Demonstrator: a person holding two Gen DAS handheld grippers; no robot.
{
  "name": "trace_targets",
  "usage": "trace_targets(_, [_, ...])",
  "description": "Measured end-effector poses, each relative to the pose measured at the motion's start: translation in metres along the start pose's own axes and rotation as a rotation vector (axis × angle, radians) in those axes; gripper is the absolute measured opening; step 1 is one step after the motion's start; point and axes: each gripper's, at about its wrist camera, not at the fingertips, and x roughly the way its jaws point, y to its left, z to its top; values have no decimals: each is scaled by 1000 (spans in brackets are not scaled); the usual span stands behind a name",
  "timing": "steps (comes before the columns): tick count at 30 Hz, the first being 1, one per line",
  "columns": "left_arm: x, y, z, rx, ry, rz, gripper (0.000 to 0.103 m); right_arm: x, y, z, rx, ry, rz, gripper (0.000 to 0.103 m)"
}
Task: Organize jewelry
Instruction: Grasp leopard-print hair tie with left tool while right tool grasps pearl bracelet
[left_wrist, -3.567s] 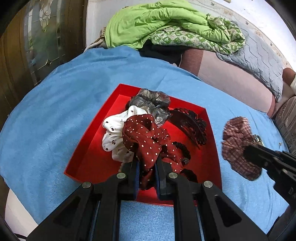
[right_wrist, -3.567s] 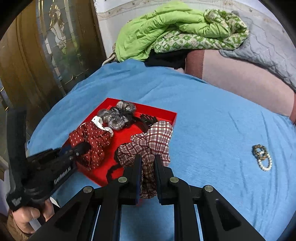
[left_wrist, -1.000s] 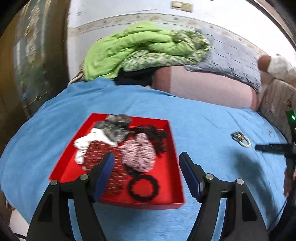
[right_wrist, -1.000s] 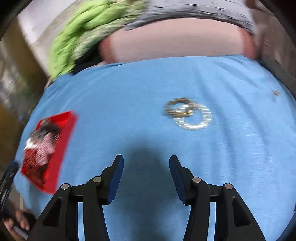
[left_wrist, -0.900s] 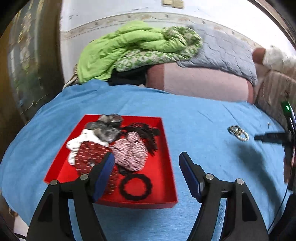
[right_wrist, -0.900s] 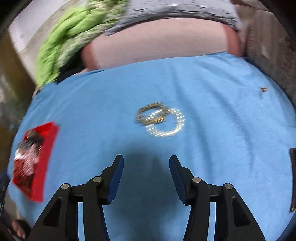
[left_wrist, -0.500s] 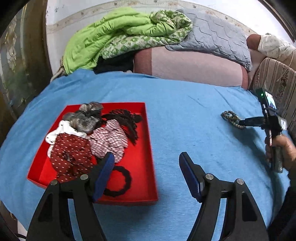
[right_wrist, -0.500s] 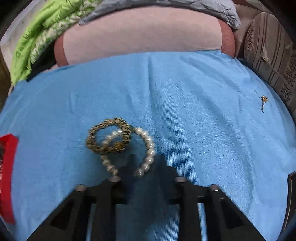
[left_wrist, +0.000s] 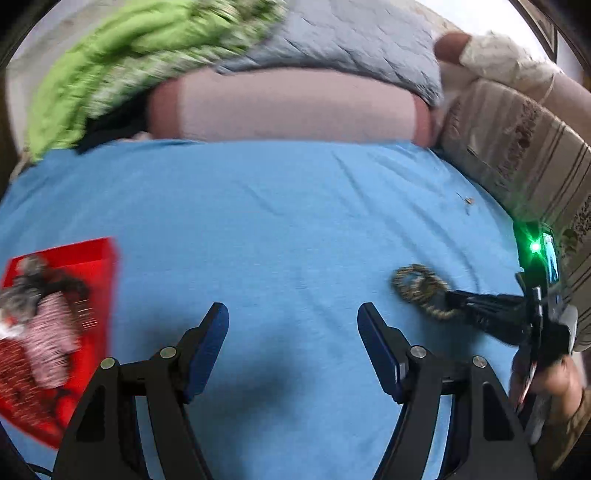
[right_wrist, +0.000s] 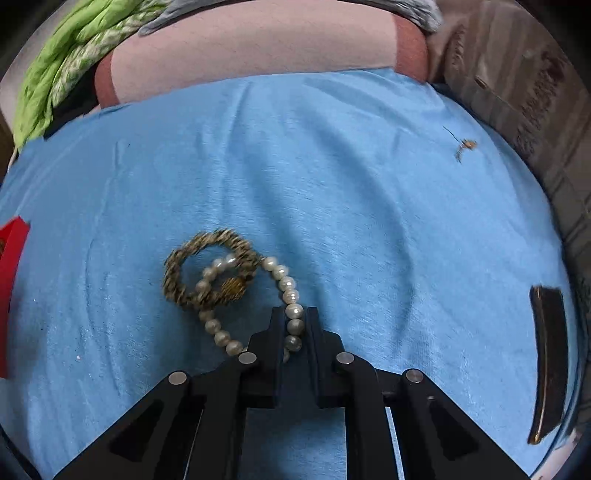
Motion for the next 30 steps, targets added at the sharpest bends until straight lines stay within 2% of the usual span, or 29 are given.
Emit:
trace_targets(3, [36,-29,12,26,60,-36,71,2,-13,2,52,0,71,12])
trace_targets(7, [76,-59,22,39,125,-71,69,4,-14,1,54,-3,108,13])
trace_targets(11, [100,-73,27,43,163,-111,66,4,-18,1,65,1,141,13])
trace_targets(12, [106,-77,27,57,170,-104,63,5,-20,0,70,2,149,13])
trace_targets(14, [117,-84,26,88,192,-94,45,7,-25,2,87,10,174,13])
trace_targets(15, [123,-86,25,97,211,-89,32,6,-25,2,91,11,180,13])
trace_targets(16, [127,-85,26,100,219,-72,26,6,-26,2,94,13,186,13])
trace_targets(19, [127,-85,23,129,197,-39,19,6,-28,2,97,16,193,13])
trace_targets(24, [121,-75,17,166,173,27,18,7,-27,2,96,12,183,13])
trace_targets(27, [124,-73,19,147,173,30,19,9,-23,6,84,-2,167,13])
trace_targets(29, [125,-77,19,144,168,36,25,12,-18,7,69,-18,144,14])
trace_targets(30, [126,-80,19,144,163,35,32,12,-16,8,59,-26,133,14])
